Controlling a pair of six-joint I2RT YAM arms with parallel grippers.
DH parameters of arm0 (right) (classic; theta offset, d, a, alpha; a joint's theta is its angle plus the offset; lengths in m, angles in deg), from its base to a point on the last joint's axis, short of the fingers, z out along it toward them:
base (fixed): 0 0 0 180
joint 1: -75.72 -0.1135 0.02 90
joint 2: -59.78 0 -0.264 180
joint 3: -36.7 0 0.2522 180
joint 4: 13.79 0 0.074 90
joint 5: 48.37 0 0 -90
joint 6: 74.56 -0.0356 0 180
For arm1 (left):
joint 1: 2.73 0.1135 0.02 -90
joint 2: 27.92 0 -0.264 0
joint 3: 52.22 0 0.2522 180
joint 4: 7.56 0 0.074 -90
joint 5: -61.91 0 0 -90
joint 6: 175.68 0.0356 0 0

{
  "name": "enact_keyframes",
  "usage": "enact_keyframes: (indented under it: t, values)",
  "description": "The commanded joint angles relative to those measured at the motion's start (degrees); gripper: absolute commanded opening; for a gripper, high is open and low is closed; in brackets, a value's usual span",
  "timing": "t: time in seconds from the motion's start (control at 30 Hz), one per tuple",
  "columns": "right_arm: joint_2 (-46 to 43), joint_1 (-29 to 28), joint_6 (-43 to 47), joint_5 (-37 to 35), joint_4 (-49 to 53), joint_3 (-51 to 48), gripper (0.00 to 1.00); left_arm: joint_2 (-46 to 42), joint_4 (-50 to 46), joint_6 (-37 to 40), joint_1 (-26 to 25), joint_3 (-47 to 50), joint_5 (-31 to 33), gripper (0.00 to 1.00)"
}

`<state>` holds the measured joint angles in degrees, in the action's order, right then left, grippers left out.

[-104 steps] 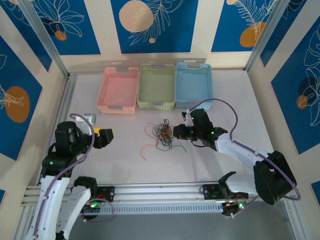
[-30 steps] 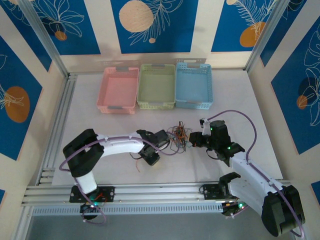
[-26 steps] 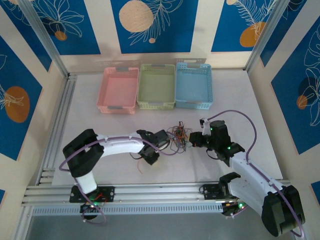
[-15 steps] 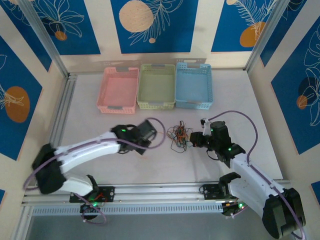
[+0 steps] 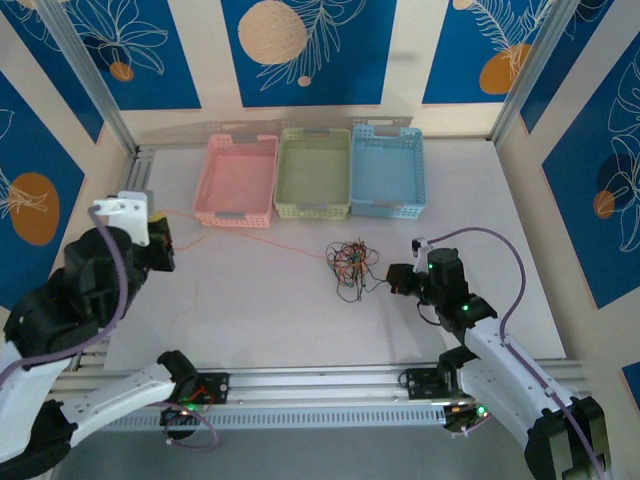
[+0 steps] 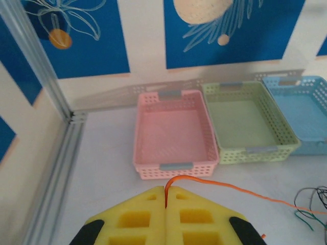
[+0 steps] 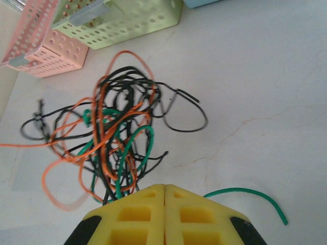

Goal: Untangle the cables

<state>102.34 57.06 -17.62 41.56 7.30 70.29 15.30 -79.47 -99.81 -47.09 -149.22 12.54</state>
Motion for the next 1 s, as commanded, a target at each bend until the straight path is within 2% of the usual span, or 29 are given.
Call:
enact_keyframes:
  t: [0.0, 0.13, 0.27, 0.4, 0.63, 0.87, 0.97]
  values:
    - [-0.6, 0.7, -0.9, -2.1, 1.2, -0.4, 0.00, -0.9, -2.2, 2.6, 0.5, -1.8, 5.8, 0.00]
    - [-0.8, 2.5, -2.1, -3.2, 2.3, -0.4, 0.00, -2.5, -2.6, 3.0, 0.4, -2.0, 8.2, 0.00]
    - [-1.0, 6.8, -4.5, -2.8, 3.5, -0.7, 0.00, -4.3, -3.3, 4.6, 0.5, -4.2, 11.7, 0.00]
    - [-1.0, 14.1, -8.3, -2.0, 5.7, -1.2, 0.00, -5.2, -4.3, 5.9, 0.5, -7.4, 13.8, 0.00]
    - [-1.6, 27.5, -12.7, 5.1, 6.6, -3.3, 0.00, -7.6, -4.9, 7.3, 0.3, -9.3, 15.5, 0.00]
    - [-1.7, 30.3, -13.8, 5.6, 6.8, -4.0, 0.00, -10.1, -3.7, 9.2, 0.1, -10.0, 18.8, 0.00]
    - [-1.8, 30.5, -13.8, 6.1, 6.4, -4.2, 0.00, -10.2, -3.4, 10.1, -1.6, -10.8, 19.7, 0.00]
